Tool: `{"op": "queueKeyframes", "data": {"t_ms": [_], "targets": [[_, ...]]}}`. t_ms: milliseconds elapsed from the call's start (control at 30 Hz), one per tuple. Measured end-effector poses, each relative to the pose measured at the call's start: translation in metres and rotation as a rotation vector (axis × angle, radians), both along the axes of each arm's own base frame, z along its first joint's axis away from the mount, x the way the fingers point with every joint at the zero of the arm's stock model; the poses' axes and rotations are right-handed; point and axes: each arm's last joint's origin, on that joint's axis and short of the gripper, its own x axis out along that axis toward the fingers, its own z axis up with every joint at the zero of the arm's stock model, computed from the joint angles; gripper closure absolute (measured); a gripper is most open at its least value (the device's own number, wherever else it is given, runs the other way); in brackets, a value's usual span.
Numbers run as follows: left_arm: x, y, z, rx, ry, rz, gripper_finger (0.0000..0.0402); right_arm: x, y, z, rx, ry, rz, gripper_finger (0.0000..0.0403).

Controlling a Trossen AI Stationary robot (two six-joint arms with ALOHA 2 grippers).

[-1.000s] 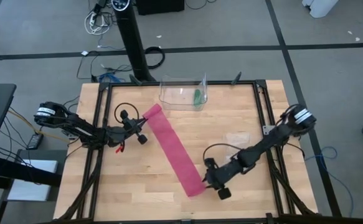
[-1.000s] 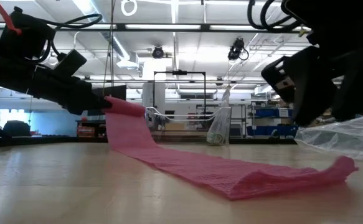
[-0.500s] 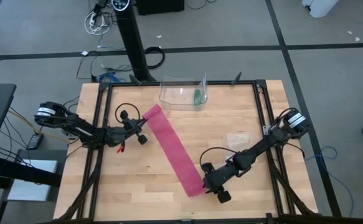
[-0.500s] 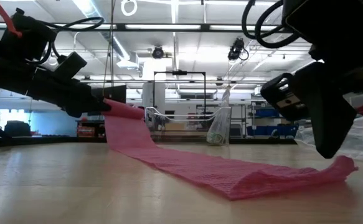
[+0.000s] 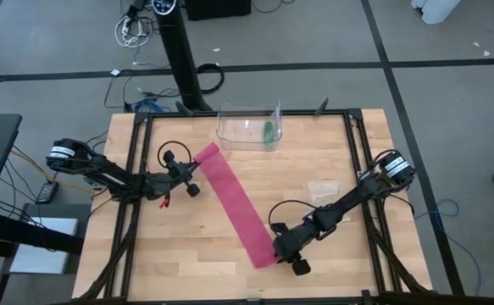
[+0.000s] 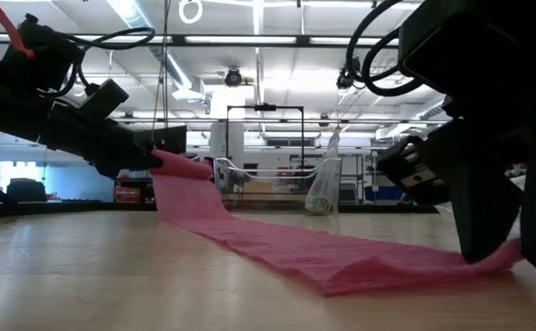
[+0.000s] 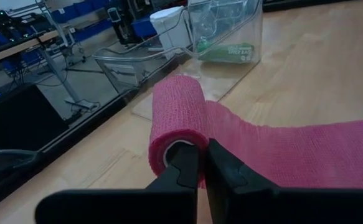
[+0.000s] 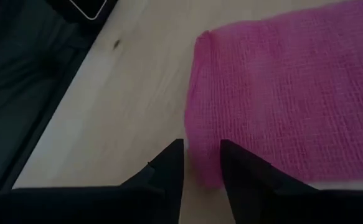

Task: Roll bandage
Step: Roll the pink bandage

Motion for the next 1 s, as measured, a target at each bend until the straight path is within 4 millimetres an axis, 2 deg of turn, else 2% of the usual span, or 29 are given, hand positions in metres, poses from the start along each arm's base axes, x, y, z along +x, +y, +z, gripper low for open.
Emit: {"op": "queueKeyframes", "data": {"t_ms": [167, 267, 367, 533, 867, 1000], "targets": [[0.000, 0.000, 0.000, 0.000, 0.004, -0.009, 0.0387, 0.000, -0.001, 0.003, -0.023, -0.016, -0.017, 0.0337], [0.000, 0.000, 0.000, -0.001, 0.005, -0.017, 0.0387, -0.002, -0.003, 0.013, -0.052, -0.046, -0.023, 0.0384], [0.001, -0.001, 0.001, 0.002, 0.001, -0.032, 0.0387, -0.005, -0.006, 0.030, -0.101, -0.063, -0.029, 0.0395], [0.005, -0.002, 0.003, 0.030, 0.023, -0.069, 0.0387, -0.007, -0.004, 0.091, -0.222, -0.166, -0.064, 0.0398], [0.028, -0.006, 0.018, 0.088, 0.079, -0.184, 0.0387, -0.014, -0.006, 0.238, -0.563, -0.501, -0.230, 0.0401], [0.034, -0.011, 0.019, 0.098, 0.131, -0.223, 0.0387, -0.017, -0.010, 0.285, -0.686, -0.626, -0.261, 0.0401]]}}
